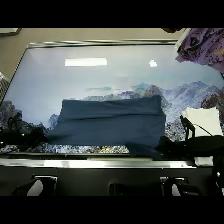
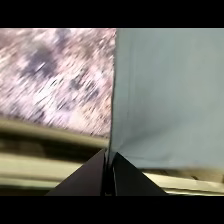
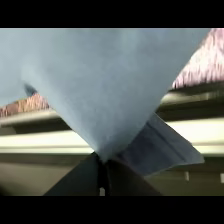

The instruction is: Fold the clothes and pants, and hang the long-sleeved shirts on hangers.

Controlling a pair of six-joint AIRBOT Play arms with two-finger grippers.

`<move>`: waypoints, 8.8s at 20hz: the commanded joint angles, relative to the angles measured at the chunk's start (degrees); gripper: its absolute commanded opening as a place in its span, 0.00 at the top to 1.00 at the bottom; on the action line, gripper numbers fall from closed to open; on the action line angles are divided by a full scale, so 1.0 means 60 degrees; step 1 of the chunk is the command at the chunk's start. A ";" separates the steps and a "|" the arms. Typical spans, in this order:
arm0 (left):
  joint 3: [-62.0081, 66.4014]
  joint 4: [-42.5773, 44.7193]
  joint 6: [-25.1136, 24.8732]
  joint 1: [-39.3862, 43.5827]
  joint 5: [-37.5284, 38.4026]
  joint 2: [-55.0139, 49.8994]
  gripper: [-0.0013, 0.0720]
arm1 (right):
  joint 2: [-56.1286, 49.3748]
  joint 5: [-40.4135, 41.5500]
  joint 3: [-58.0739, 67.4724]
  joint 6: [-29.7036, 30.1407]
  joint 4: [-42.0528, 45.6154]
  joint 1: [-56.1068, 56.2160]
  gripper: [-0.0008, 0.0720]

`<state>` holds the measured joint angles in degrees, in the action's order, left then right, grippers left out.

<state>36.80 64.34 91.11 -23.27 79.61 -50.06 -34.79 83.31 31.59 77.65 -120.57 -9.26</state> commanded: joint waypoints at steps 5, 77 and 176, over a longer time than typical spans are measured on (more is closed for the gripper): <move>0.0051 0.0681 0.0568 0.0197 -0.0240 0.1526 0.97 | 0.0270 0.0288 0.1206 -0.0055 0.0317 0.0007 0.96; 0.6054 -0.4564 0.0681 0.7730 -0.6007 -0.7810 0.96 | -0.7573 -0.0040 0.9129 0.1355 0.1224 -0.1388 0.96; 1.3060 0.2750 0.2532 0.3523 0.1661 -0.7074 0.96 | -1.0389 -0.3031 0.7002 0.5089 -0.4266 0.0382 0.96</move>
<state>115.15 80.82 106.30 -2.07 89.58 -92.51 -98.02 64.42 67.44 112.51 -146.41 -6.46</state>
